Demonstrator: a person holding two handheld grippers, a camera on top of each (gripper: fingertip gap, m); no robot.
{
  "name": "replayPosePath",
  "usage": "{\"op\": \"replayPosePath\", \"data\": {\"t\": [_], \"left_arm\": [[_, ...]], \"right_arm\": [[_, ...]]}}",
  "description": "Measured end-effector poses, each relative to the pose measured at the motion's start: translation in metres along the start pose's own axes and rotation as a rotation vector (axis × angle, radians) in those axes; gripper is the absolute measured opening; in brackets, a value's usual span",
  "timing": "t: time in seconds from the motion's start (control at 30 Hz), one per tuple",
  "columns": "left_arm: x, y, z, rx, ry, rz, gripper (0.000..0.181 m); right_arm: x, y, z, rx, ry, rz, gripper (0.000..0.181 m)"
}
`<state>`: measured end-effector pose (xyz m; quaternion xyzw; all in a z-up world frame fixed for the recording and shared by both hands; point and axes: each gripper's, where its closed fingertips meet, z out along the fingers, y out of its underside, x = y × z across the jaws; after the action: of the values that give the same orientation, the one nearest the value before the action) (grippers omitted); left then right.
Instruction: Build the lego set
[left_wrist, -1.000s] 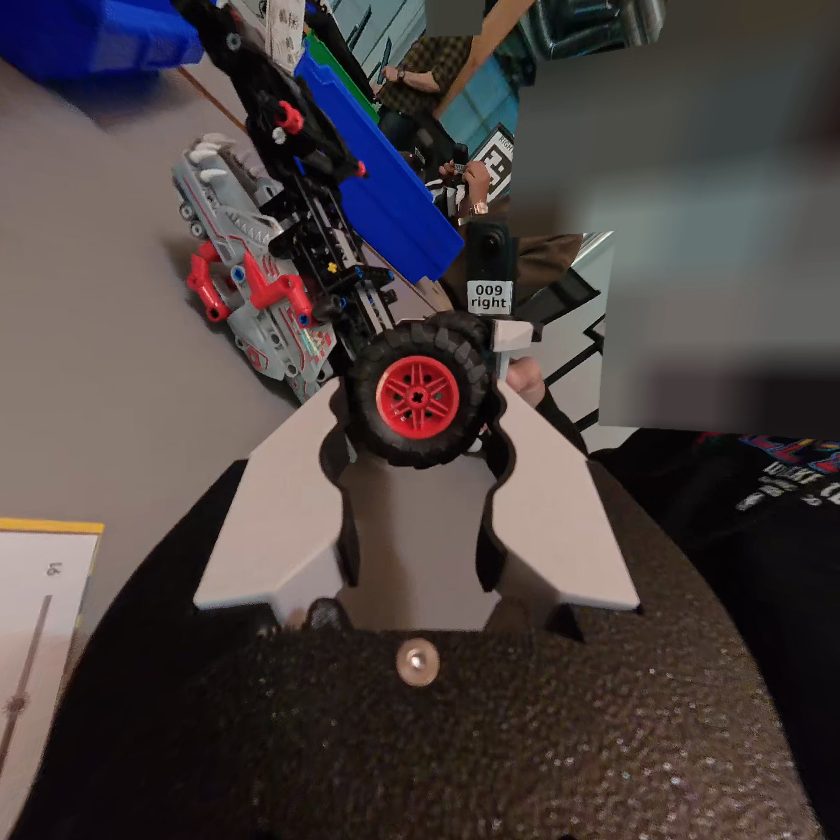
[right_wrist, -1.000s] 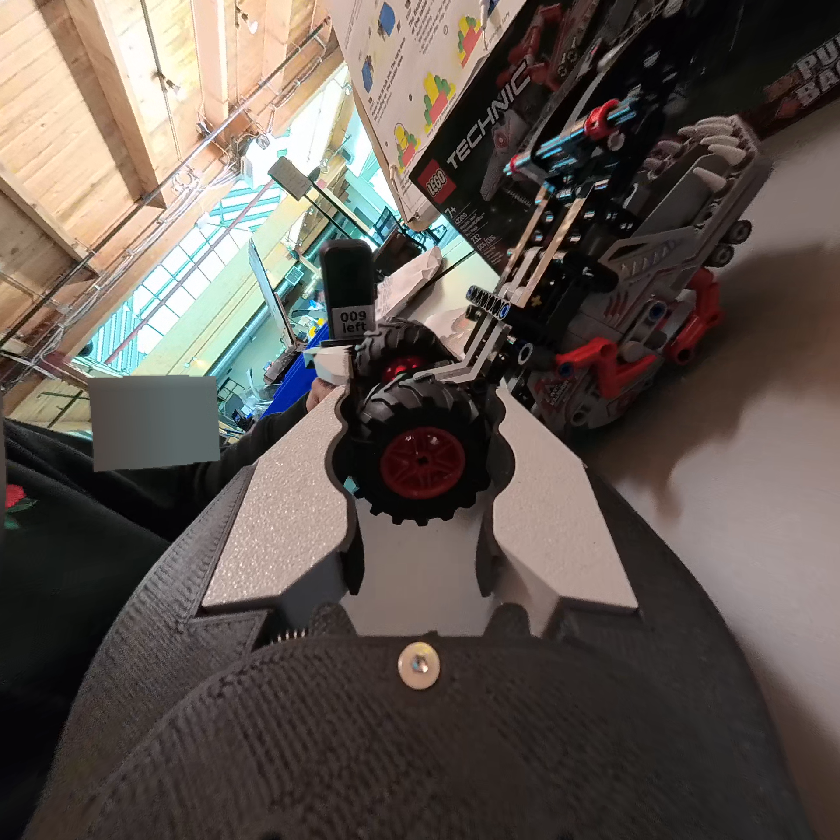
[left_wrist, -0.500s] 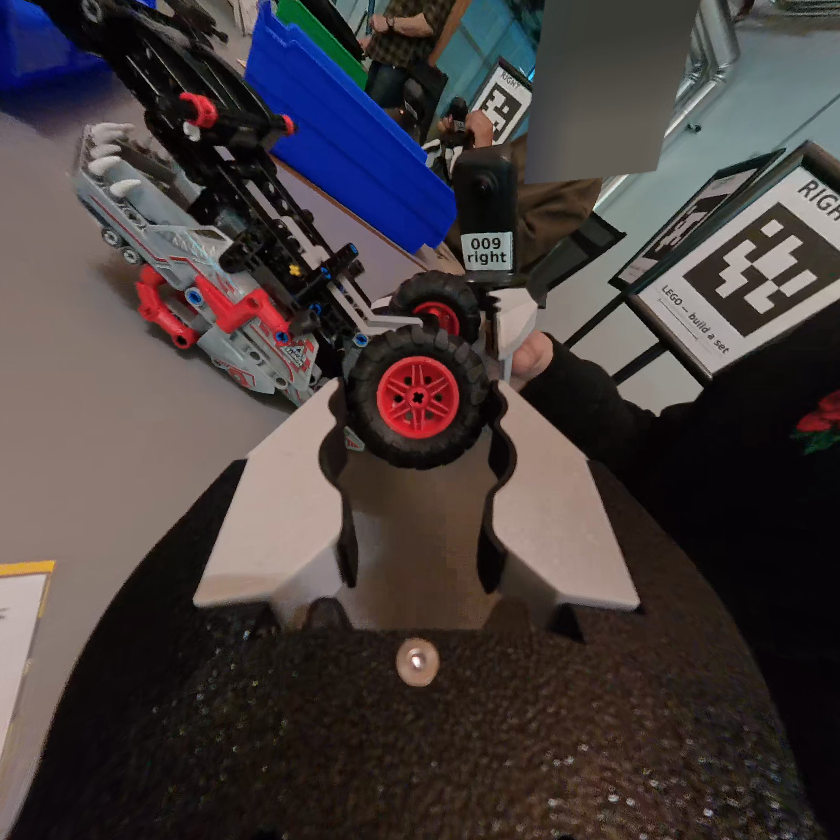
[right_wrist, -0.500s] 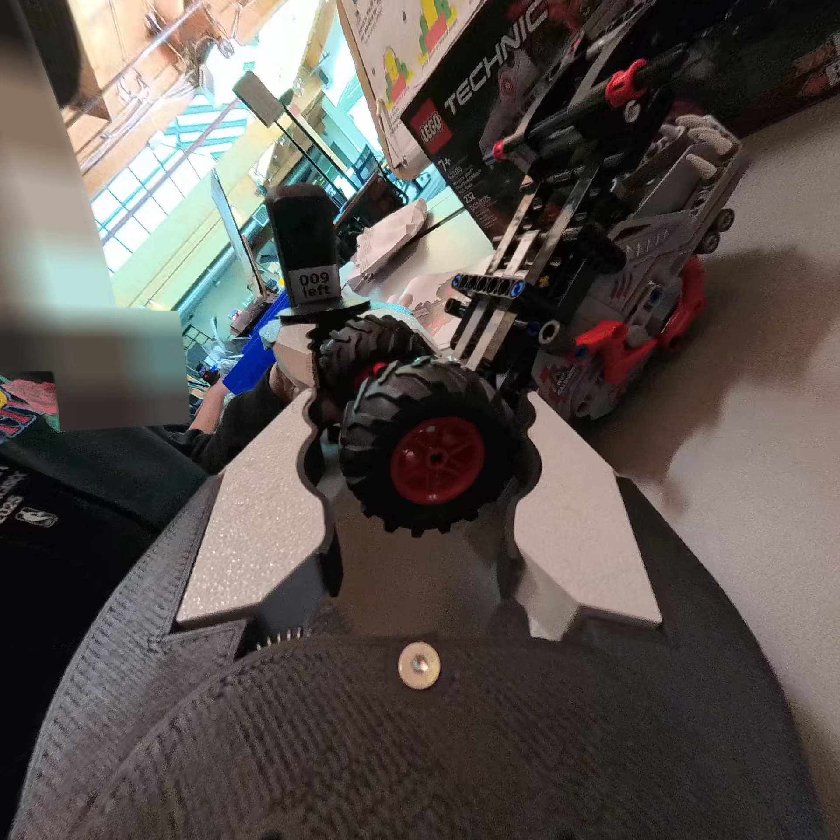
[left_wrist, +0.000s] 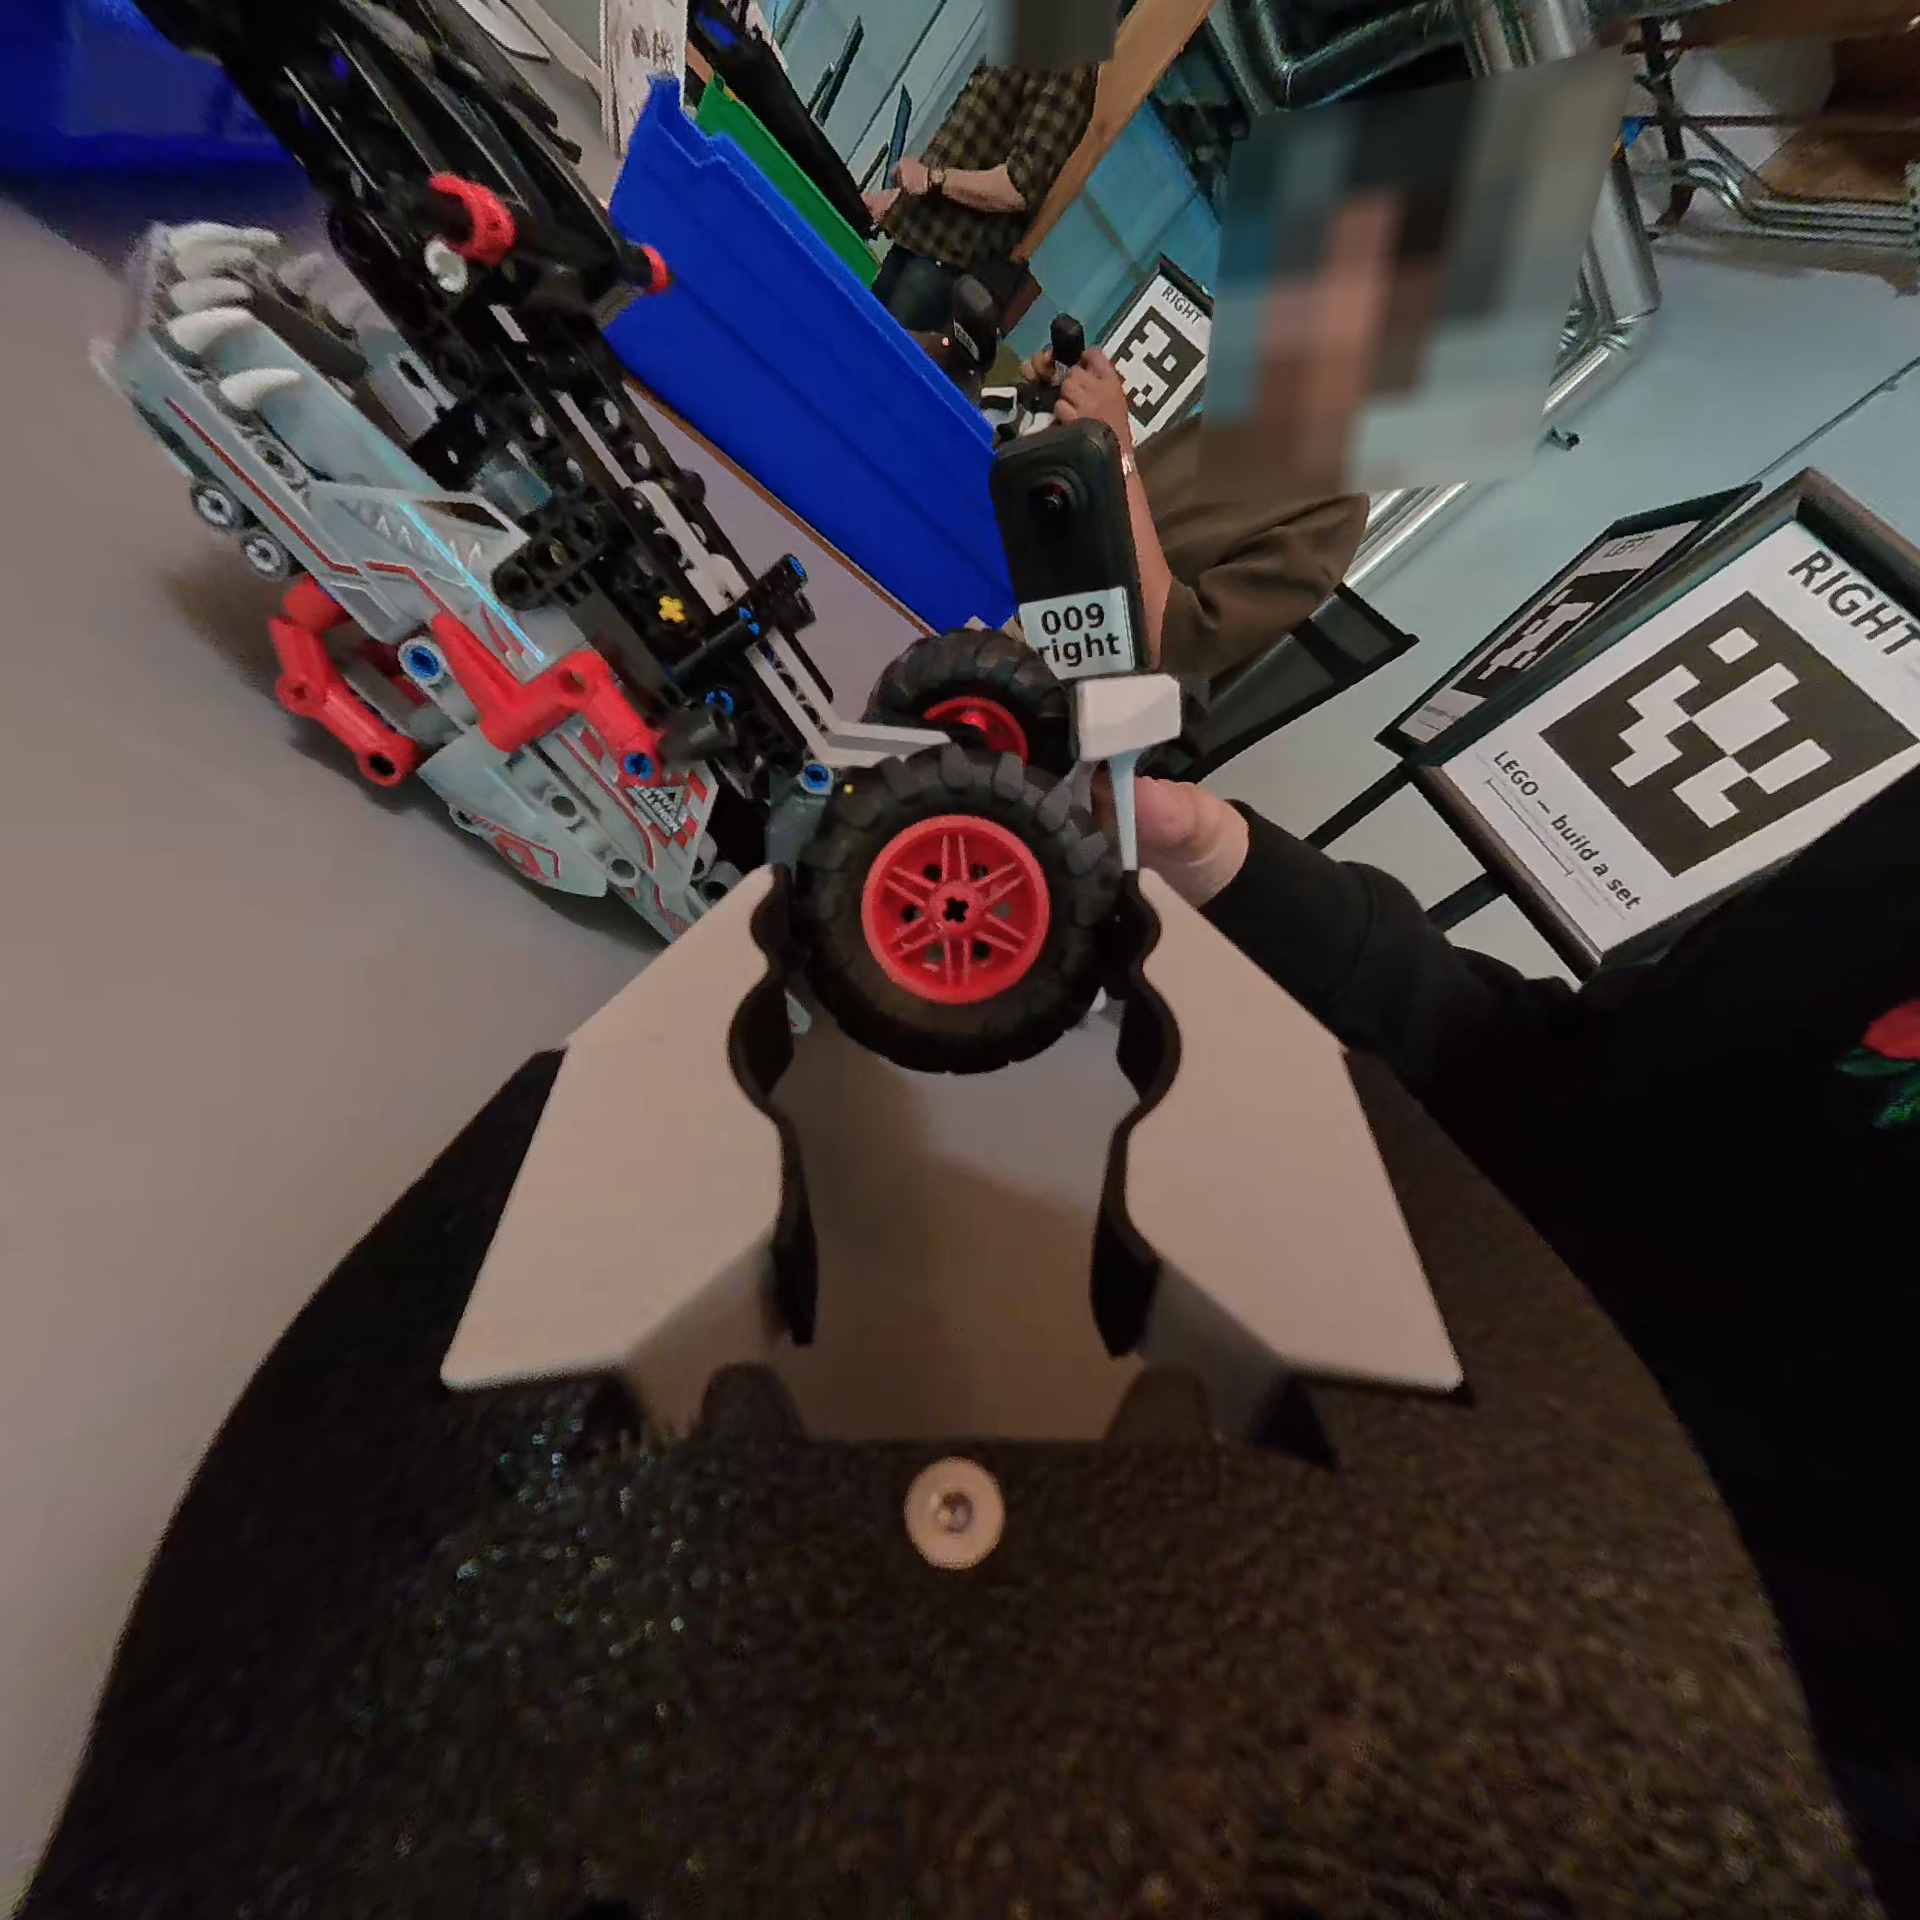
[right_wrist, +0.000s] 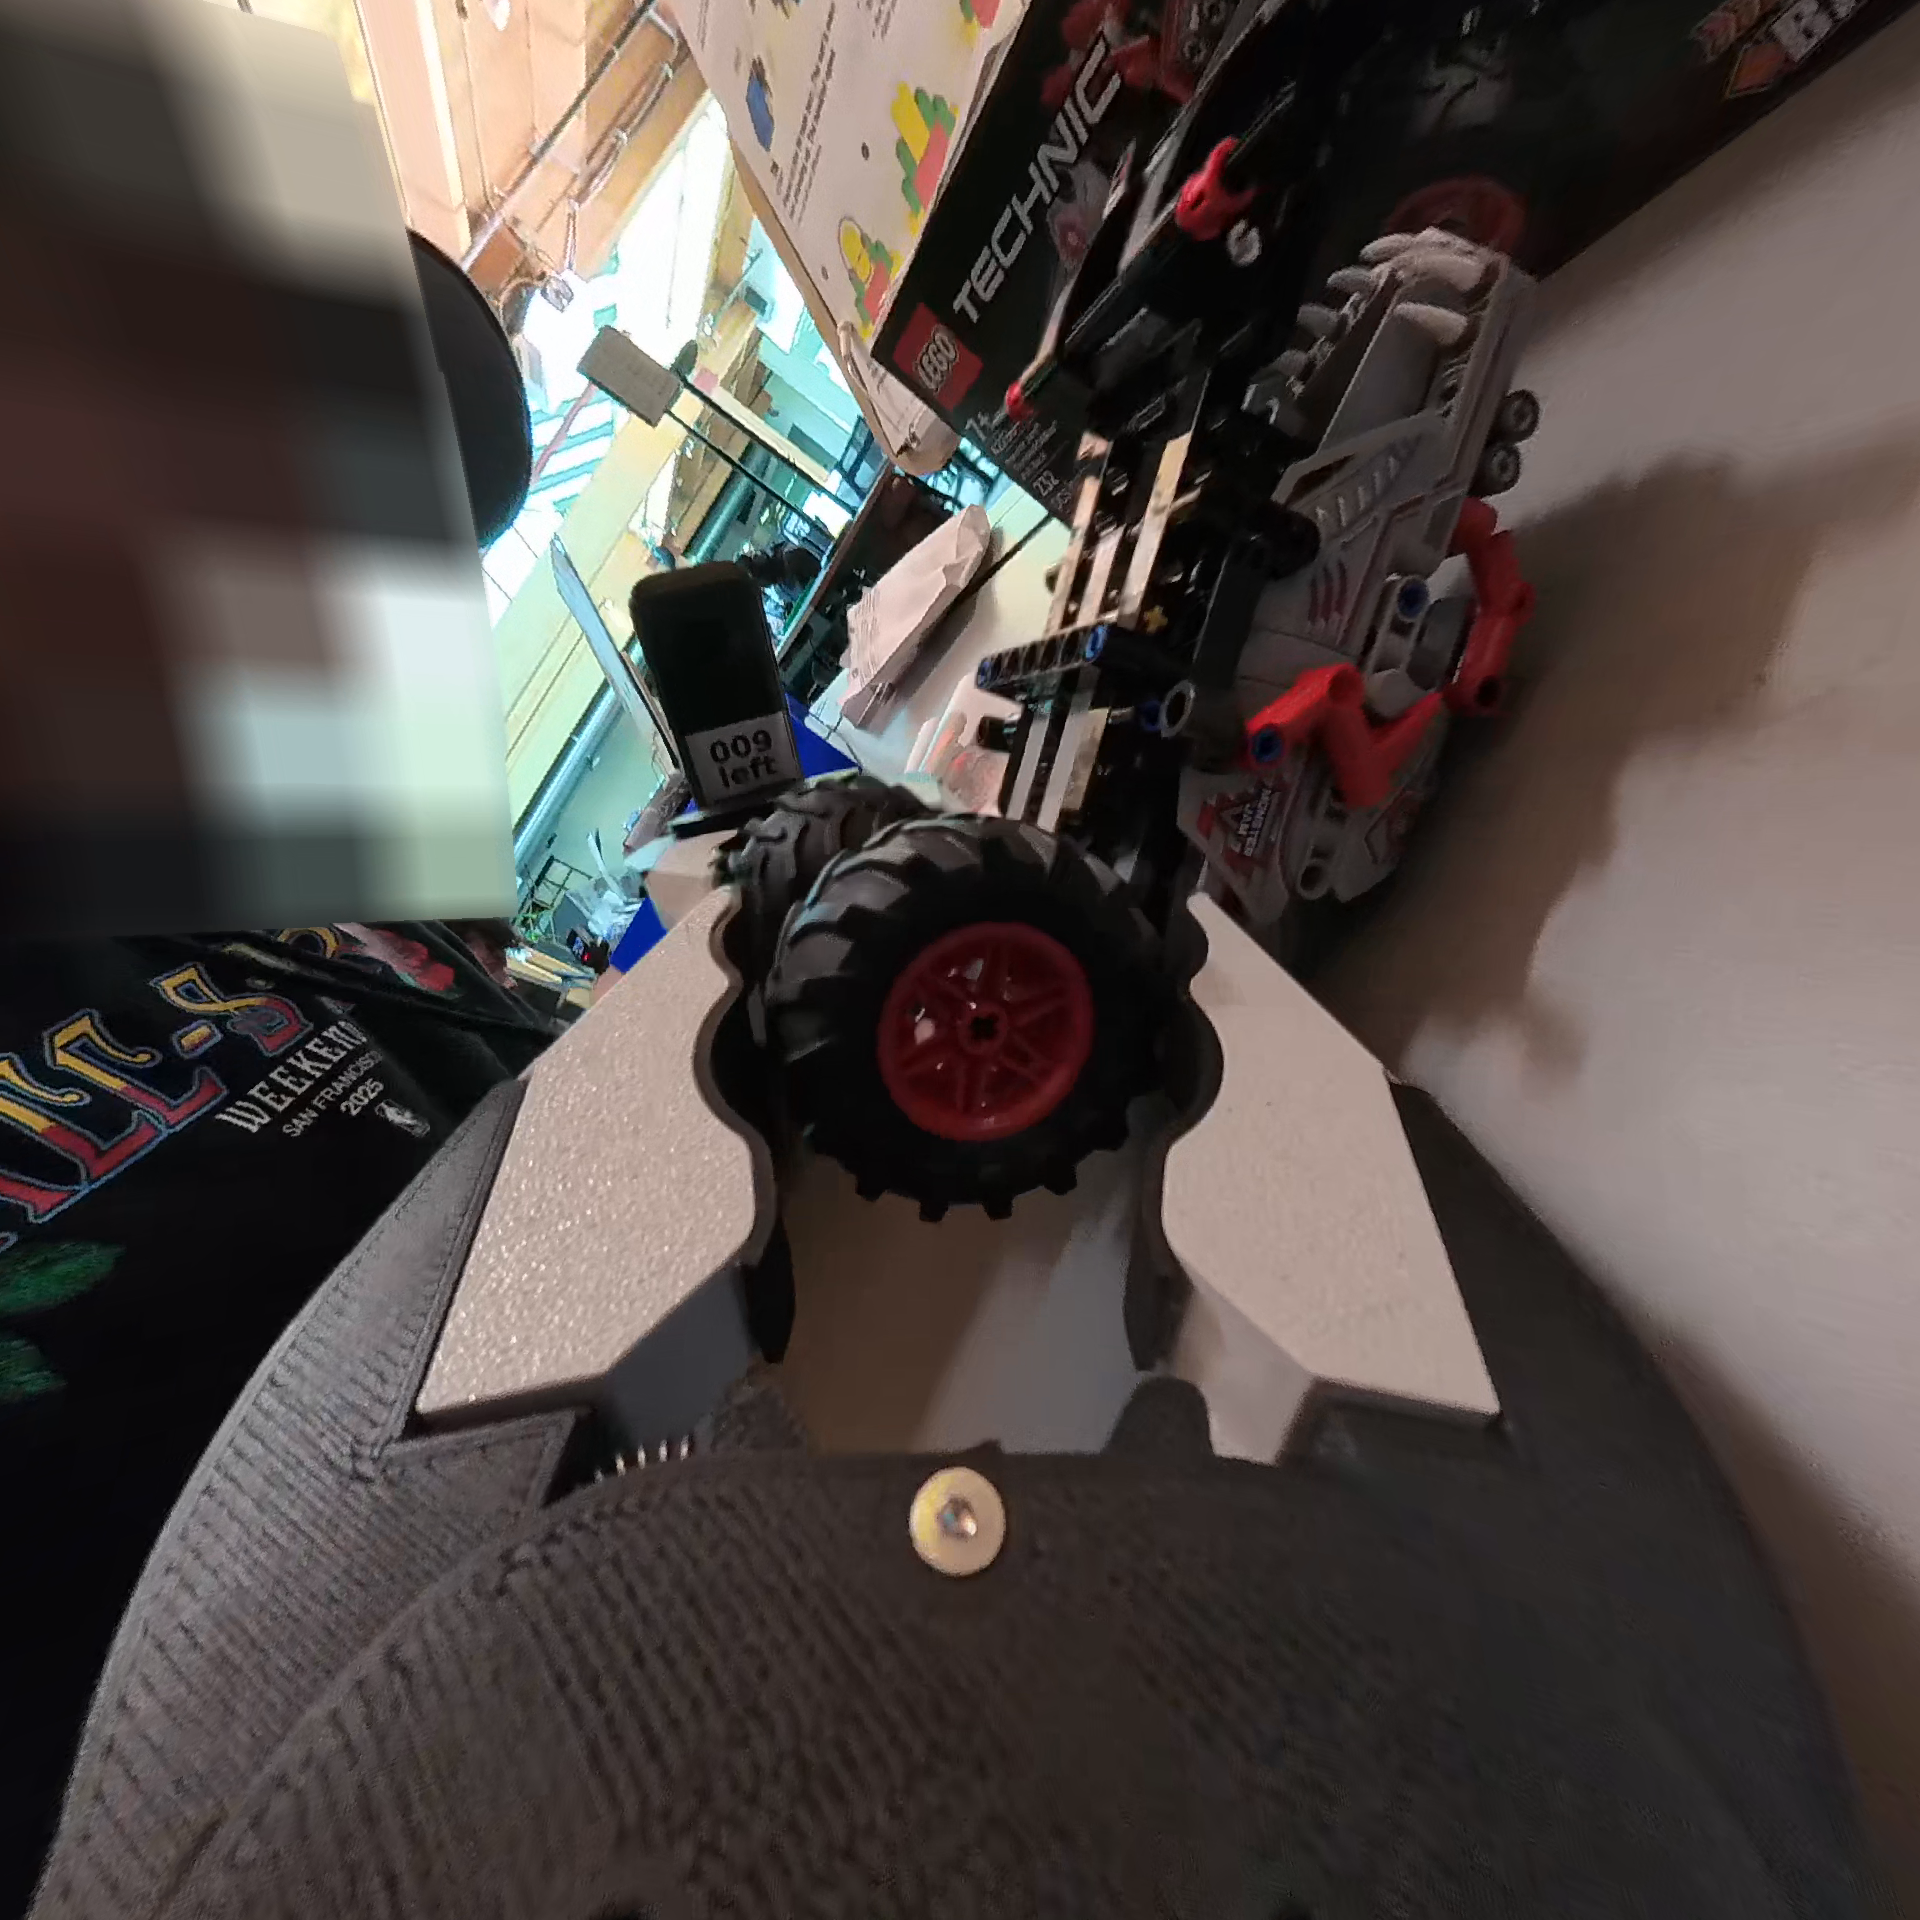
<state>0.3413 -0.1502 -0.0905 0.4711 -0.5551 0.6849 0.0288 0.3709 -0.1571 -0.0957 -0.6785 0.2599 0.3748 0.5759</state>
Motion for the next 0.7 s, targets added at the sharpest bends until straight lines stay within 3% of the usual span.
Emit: {"op": "replayPosePath", "data": {"t": [0.07,0.17,0.23,0.3,0.4,0.47,0.6,0.7], "left_arm": [[-0.001,-0.003,-0.004,0.013,-0.020,0.033,0.059],[-0.004,-0.006,-0.012,-0.011,-0.085,0.151,0.059],[-0.004,-0.007,-0.015,-0.030,-0.126,0.263,0.059],[-0.001,-0.003,-0.016,-0.070,-0.160,0.354,0.059],[0.011,0.009,-0.013,-0.107,-0.169,0.479,0.059],[0.021,0.013,-0.011,-0.101,-0.164,0.563,0.059],[0.036,0.021,-0.009,-0.101,-0.185,0.742,0.059],[0.043,0.024,-0.011,-0.080,-0.217,0.875,0.056]], "right_arm": [[-0.004,0.005,-0.006,-0.045,0.020,0.010,0.085],[-0.005,0.014,-0.027,-0.100,0.163,-0.015,0.110],[-0.011,0.021,-0.045,-0.141,0.283,-0.036,0.110],[-0.020,0.019,-0.060,-0.129,0.439,-0.075,0.094],[-0.059,0.018,-0.043,-0.080,0.460,-0.138,0.057],[-0.077,0.027,-0.018,-0.096,0.425,-0.171,0.051],[-0.071,0.042,0.011,-0.130,0.418,-0.163,0.058],[-0.075,0.049,0.023,-0.123,0.346,-0.168,0.009]]}}
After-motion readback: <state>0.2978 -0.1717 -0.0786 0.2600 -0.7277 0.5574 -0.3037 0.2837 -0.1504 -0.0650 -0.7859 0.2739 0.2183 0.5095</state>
